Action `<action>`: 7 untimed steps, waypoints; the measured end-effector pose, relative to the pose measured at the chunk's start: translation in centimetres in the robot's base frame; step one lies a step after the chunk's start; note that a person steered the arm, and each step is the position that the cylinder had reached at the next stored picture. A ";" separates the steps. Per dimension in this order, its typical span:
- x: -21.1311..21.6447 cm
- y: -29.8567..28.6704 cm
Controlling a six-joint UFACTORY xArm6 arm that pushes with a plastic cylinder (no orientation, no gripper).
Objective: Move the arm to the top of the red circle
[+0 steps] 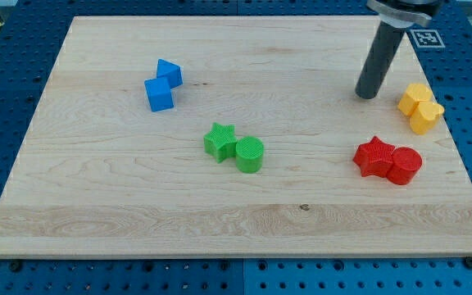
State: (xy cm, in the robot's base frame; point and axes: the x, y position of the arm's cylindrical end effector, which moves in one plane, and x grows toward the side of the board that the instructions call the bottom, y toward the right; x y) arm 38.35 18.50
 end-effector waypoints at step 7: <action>8.1 0.9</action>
